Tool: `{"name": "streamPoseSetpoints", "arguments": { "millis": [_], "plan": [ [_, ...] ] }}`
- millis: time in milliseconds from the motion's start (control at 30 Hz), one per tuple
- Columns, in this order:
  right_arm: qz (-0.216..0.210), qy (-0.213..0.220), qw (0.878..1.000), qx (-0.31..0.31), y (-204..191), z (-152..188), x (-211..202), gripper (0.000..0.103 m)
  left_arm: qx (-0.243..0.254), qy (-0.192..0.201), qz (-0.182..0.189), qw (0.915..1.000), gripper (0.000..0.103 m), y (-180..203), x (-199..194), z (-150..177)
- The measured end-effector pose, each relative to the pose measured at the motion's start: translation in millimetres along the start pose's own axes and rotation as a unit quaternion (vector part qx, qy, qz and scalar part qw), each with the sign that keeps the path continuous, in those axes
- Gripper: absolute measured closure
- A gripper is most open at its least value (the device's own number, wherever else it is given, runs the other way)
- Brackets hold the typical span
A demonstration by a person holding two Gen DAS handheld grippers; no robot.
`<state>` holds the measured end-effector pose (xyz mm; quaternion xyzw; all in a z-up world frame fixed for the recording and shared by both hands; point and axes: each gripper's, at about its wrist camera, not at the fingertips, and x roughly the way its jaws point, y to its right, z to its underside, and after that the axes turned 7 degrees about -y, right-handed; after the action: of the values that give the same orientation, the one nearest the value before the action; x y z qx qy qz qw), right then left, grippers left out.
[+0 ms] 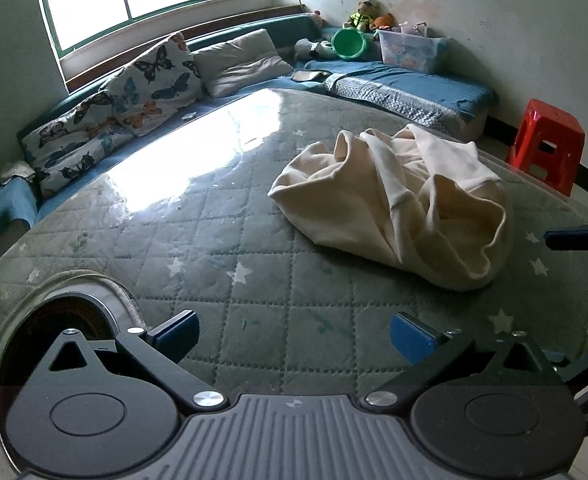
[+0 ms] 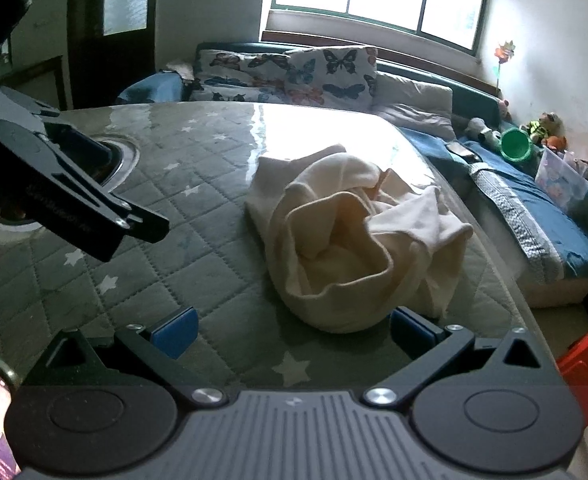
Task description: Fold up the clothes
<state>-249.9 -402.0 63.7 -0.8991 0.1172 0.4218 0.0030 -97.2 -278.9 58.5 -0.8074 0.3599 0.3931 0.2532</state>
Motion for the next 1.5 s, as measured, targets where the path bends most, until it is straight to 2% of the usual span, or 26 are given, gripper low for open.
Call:
{"name": "streamPoseSetpoints", "arguments": {
  "millis": [633,900,1000,1167,1500],
  "plan": [
    [0.019,-0.007,1.000,0.017,20.7,-14.3,11.8,0.001,-0.001,0.001,0.005,1.0000,0.000,4.0,7.2,-15.8],
    [0.026,-0.001,0.999,0.019,26.0,-23.4,14.9,0.005,-0.003,0.025,0.010,0.9996,0.000,5.2,0.4,-21.8],
    [0.021,0.006,1.000,0.019,27.6,-30.4,16.0,0.007,-0.008,0.034,0.009,0.9994,0.001,3.9,-0.2,-24.8],
    [0.010,0.019,1.000,0.012,24.9,-47.8,21.7,0.010,-0.024,0.038,0.005,0.9990,0.010,-5.9,0.5,-27.6],
    [-0.011,0.037,0.999,-0.009,11.7,-87.4,42.8,0.023,-0.052,0.049,-0.012,0.9974,0.011,-29.8,-5.7,-28.7]
  ]
}}
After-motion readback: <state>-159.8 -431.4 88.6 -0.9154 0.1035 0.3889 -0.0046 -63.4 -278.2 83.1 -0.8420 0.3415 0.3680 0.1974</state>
